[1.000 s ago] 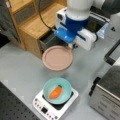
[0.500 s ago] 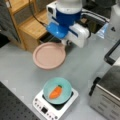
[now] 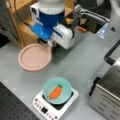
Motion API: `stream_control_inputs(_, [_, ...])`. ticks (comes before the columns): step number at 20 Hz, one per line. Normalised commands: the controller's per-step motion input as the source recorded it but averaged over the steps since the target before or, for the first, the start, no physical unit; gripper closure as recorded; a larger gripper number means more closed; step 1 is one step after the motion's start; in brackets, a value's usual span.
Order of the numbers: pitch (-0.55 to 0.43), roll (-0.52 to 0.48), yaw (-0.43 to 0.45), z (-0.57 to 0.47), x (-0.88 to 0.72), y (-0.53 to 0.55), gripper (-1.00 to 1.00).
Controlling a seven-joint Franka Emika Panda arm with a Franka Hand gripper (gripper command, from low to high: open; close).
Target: Pick up the pan. Place the pan on the table. Pick up the bowl. Place the bowl on the stove.
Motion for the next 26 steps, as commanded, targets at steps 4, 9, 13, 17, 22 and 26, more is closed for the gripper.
stream_control_inputs(4, [0.273, 0.082, 0.090, 0.14, 0.57, -0.37, 1.00])
stream_control_inputs(9, [0.237, 0.054, 0.104, 0.10, 0.53, -0.36, 1.00])
stream_control_inputs(13, [0.205, 0.038, 0.114, 0.05, 0.49, -0.39, 1.00])
stream_control_inputs(17, [0.161, 0.024, 0.120, 0.09, 0.39, -0.32, 1.00])
stream_control_inputs(22, [0.107, -0.003, 0.149, 0.07, 0.30, -0.30, 1.00])
stream_control_inputs(26, [0.087, -0.002, 0.132, 0.02, 0.25, -0.34, 1.00])
